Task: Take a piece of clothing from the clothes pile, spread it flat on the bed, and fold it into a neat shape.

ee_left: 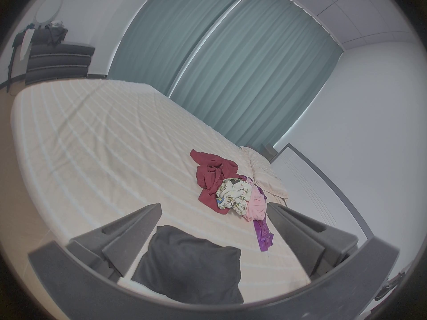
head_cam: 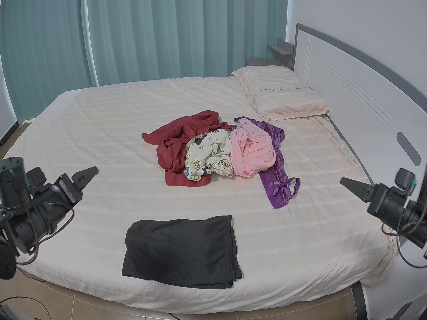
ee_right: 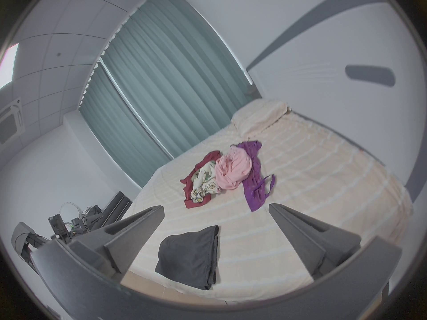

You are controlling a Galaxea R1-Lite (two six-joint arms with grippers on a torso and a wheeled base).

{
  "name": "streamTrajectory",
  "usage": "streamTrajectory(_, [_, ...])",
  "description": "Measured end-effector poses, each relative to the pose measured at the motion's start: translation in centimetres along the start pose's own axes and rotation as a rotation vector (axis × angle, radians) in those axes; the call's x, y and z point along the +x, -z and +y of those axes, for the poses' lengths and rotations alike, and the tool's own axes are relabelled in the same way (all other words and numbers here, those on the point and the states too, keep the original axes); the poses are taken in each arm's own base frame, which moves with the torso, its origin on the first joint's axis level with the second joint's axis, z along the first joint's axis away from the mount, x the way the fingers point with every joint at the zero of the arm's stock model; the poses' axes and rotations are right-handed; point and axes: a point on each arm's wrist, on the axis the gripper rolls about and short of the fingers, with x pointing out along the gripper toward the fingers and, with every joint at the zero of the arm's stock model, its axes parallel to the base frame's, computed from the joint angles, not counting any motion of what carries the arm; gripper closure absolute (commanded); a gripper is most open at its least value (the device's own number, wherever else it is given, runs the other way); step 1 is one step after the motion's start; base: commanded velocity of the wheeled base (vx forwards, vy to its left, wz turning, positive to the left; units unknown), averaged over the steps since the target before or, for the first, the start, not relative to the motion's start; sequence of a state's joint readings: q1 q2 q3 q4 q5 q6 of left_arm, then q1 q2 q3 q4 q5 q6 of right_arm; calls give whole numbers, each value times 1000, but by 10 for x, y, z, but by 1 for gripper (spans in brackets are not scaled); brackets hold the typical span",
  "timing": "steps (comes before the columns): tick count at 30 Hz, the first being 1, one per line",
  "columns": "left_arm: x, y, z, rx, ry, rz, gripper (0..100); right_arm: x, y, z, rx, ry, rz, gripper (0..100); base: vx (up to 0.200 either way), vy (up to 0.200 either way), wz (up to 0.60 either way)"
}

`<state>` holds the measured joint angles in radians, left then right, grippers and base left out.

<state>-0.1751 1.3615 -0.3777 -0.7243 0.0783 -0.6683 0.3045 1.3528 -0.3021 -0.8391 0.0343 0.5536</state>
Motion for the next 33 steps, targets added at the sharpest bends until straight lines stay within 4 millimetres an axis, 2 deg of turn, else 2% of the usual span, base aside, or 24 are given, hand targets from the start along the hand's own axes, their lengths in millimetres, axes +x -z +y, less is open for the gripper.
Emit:
streamTrajectory(7, [-73,0,9,52,-22,-37,0,-76,14,-11,-53,20,-94,0,0,0,0])
streamTrajectory(17, [-145,19,34,146,-83,-103,0,-148,57,-34,-175,98,-127,0,0,0,0])
streamTrajectory(22, [-179,36,51,245,-132,-203,0,-169,78,-43,-234,149,-189,0,0,0,0])
streamTrajectory(25, [-192,50,62,314,-182,-261,0,-178,90,-47,-264,179,-244,0,0,0,0])
streamTrajectory(29, [-199,68,74,366,-268,-320,0,-185,98,-49,-305,242,-314,0,0,0,0])
streamTrajectory(33, [-202,73,78,374,-296,-402,0,-188,100,-49,-428,271,-358,0,0,0,0])
